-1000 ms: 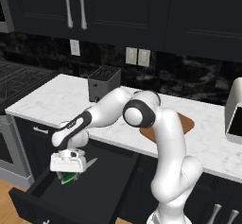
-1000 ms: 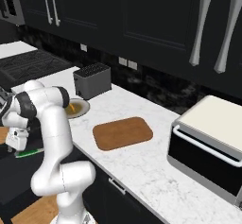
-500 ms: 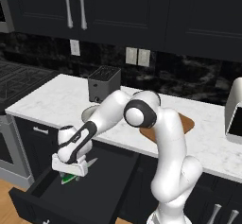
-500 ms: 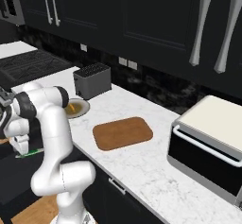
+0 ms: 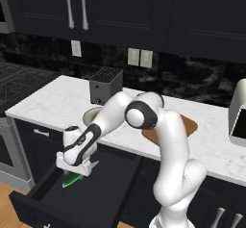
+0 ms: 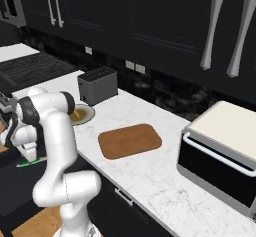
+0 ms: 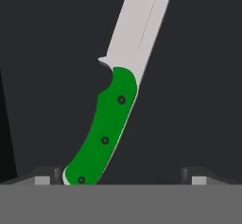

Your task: Pick up the knife from the drawer and place it on the cutting board. Then place the meat from the plate to the cutting board.

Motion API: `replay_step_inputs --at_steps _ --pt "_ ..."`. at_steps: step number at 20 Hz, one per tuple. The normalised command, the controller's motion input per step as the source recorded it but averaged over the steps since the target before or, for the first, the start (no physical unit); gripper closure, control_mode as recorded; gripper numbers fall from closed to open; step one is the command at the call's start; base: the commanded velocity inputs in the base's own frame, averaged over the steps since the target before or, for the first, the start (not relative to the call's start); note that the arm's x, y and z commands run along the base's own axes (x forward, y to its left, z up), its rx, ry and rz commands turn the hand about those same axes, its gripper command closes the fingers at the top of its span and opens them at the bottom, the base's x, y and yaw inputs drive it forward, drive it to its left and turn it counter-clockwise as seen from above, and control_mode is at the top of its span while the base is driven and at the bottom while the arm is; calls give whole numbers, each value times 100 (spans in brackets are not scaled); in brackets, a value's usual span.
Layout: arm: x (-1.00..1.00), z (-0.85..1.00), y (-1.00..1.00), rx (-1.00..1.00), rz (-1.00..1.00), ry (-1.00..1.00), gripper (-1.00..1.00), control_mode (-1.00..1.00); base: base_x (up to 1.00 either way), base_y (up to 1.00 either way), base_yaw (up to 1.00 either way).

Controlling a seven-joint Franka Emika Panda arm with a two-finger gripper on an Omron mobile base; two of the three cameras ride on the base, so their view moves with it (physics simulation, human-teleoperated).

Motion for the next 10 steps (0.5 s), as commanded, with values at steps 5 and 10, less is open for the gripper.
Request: replay_step_inputs --at_steps 5,10 --pt "18 -30 0 0 0 0 -100 -100 0 0 0" --pt "22 -36 0 0 0 0 -100 -100 0 0 0"
